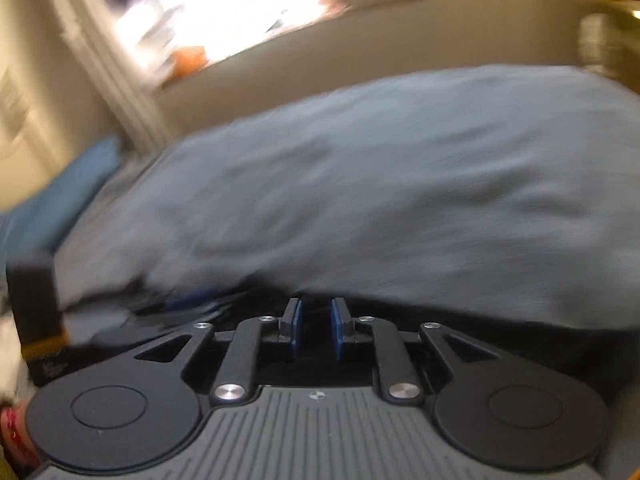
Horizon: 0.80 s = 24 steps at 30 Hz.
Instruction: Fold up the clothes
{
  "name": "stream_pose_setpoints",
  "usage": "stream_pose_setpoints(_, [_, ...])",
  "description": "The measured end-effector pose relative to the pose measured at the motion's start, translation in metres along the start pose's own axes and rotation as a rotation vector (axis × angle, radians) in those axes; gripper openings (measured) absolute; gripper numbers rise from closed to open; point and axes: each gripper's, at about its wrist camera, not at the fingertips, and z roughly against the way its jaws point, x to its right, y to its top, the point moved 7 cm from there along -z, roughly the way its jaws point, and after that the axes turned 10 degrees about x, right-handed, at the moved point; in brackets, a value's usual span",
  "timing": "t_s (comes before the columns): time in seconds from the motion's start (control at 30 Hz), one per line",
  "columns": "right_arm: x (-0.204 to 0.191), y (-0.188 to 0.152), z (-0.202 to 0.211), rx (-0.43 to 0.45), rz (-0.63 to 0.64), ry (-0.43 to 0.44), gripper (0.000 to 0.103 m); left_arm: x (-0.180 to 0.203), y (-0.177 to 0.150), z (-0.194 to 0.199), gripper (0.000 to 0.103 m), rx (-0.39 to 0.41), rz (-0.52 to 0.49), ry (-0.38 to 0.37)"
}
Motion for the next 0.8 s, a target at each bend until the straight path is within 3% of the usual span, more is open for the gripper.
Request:
stream_pose_setpoints(0.07, [-0.006, -0.008, -0.031, -0.088, 0.018, 0.018, 0.015, -0.003, 0.000, -0.002, 0.040, 0.003, 0.001, 0.011])
stream_pose_setpoints(0.1, [-0.003, -0.010, -0.042, -0.101, 0.021, -0.015, 0.012, -0.004, 0.000, -0.003, 0.041, 0.004, 0.004, 0.014])
stream_pose_setpoints(0.13, [0.000, -0.008, -0.049, -0.086, 0.034, -0.041, 0.005, -0.005, 0.000, -0.004, 0.041, 0.007, 0.004, 0.015])
stream_pose_setpoints(0.2, [0.004, -0.005, -0.058, -0.065, 0.041, -0.065, 0.001, -0.006, 0.000, -0.004, 0.041, 0.012, 0.005, 0.017])
stream_pose_setpoints(0.43, [0.003, -0.001, -0.069, -0.067, -0.048, -0.050, 0.005, -0.015, 0.007, 0.005, 0.040, 0.026, 0.030, 0.014])
stream_pose_setpoints(0.63, [0.002, 0.003, -0.078, -0.068, -0.124, -0.037, 0.001, -0.048, 0.013, 0.014, 0.040, 0.032, 0.089, 0.079])
stream_pose_setpoints(0.7, [0.015, 0.013, -0.082, -0.029, -0.211, -0.075, 0.001, -0.060, 0.013, 0.014, 0.040, 0.026, 0.117, 0.102])
stream_pose_setpoints(0.8, [0.031, 0.024, -0.064, 0.072, -0.346, -0.043, 0.004, -0.068, 0.014, 0.017, 0.040, 0.026, 0.138, 0.100])
